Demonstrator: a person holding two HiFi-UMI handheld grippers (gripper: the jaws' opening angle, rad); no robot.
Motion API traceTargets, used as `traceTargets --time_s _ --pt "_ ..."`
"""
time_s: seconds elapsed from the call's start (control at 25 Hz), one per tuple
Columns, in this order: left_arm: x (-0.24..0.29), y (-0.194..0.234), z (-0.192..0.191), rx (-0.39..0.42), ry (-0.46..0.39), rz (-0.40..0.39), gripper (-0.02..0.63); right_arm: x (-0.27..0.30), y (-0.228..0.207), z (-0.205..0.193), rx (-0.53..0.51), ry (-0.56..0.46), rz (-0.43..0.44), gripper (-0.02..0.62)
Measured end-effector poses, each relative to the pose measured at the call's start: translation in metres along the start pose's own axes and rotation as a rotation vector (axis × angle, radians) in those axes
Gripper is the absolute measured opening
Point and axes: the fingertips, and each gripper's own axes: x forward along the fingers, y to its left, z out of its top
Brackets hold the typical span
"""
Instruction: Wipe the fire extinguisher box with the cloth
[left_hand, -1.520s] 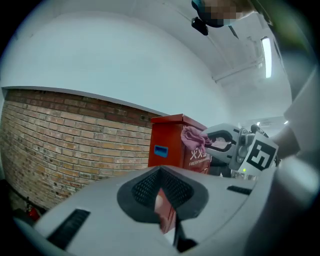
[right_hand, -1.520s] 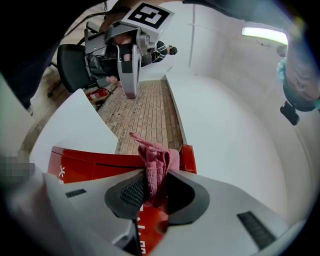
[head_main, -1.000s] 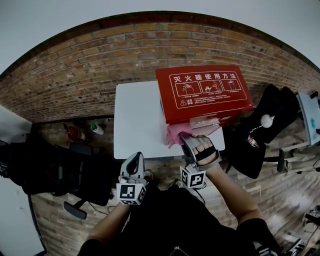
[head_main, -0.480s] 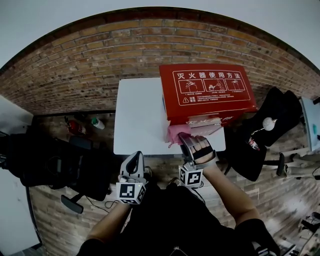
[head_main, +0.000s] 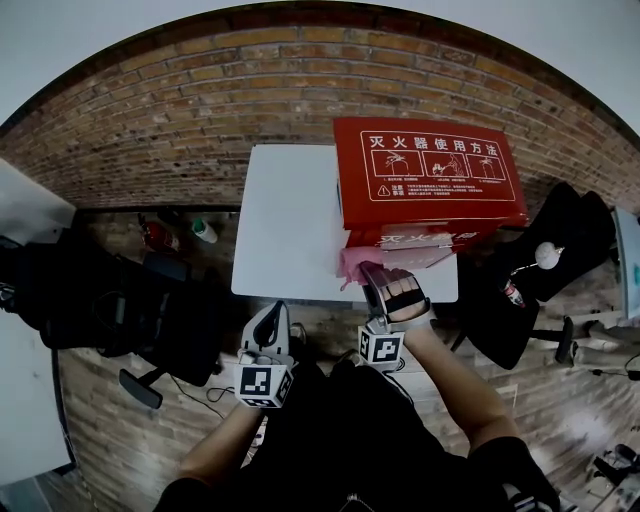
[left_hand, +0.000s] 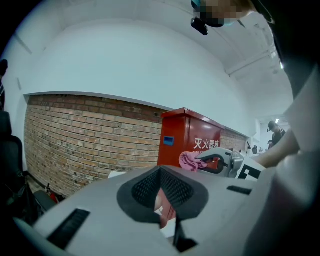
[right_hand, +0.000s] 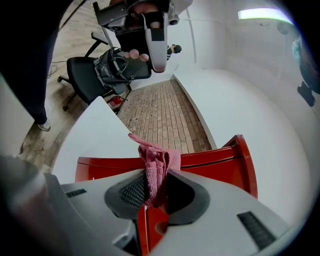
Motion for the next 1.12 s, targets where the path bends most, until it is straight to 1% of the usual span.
traceTargets --time_s 0.28,0.44,0.76,0.92,1.12 --pt "-0.016 0.001 -0.008 0.001 0.006 0.071 0.034 0.005 0.023 -0.001 0.018 -0.004 0.046 0.101" --pt "-0.021 0.004 -0.01 0.001 0.005 0.1 0.034 0.009 0.032 -0.002 0.018 -0.004 0.048 0.101" --pt "-0.022 0.008 -0.011 0.009 0.006 0.103 0.034 0.011 0.044 -0.003 0.022 0.005 0.036 0.101" --pt "-0.027 0.015 -0.01 0.012 0.005 0.119 0.034 0.012 0.048 -0.001 0.02 0.003 0.029 0.101" --pt "-0.035 0.012 -0.014 0.001 0.011 0.132 0.034 0.013 0.065 -0.004 0.028 0.009 0.066 0.101"
